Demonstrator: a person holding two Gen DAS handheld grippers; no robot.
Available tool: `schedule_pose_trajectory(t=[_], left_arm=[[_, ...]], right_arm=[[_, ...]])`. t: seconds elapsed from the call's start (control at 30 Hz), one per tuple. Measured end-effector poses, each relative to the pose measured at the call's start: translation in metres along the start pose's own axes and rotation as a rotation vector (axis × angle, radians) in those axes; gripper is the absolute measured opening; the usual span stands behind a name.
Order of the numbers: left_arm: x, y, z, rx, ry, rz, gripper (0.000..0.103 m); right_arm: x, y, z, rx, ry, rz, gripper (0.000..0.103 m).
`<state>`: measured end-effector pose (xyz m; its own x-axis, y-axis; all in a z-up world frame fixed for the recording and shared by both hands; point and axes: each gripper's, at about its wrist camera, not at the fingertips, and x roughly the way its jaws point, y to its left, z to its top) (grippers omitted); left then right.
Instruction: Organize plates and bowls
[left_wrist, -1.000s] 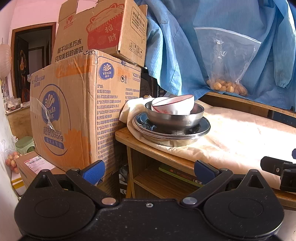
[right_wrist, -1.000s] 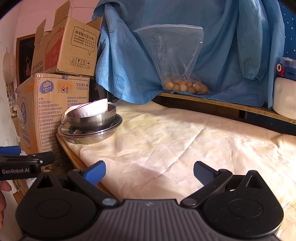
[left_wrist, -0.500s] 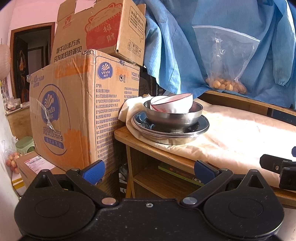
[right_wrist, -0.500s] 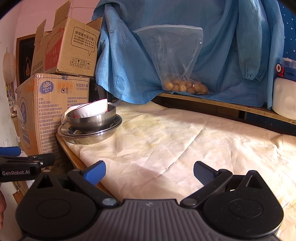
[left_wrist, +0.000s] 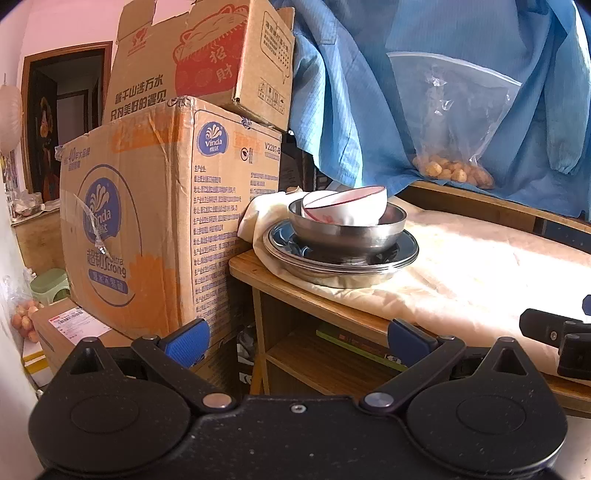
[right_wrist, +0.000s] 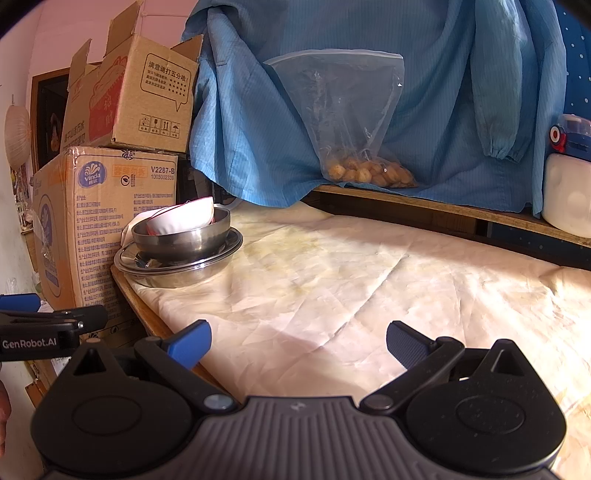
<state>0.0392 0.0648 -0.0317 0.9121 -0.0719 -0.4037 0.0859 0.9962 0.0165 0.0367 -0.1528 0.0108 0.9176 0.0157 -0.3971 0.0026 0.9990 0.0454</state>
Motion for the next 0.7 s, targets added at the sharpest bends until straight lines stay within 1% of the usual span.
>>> schedule_pose_trajectory(t=[0.2,0.7], left_arm=[[0.0009,0.0009,-0.0006,-0.011,0.013,-0.001,0.102],[-0.0017,-0.0014,-0.0016,0.004,0.002,-0.004,0.102]], right_arm=[[0.0000,-0.0001,0.0002,0.000,0.000,0.000,0.103],[0.0001,-0.0008,0.0004,-0.001,0.000,0.002,0.103]])
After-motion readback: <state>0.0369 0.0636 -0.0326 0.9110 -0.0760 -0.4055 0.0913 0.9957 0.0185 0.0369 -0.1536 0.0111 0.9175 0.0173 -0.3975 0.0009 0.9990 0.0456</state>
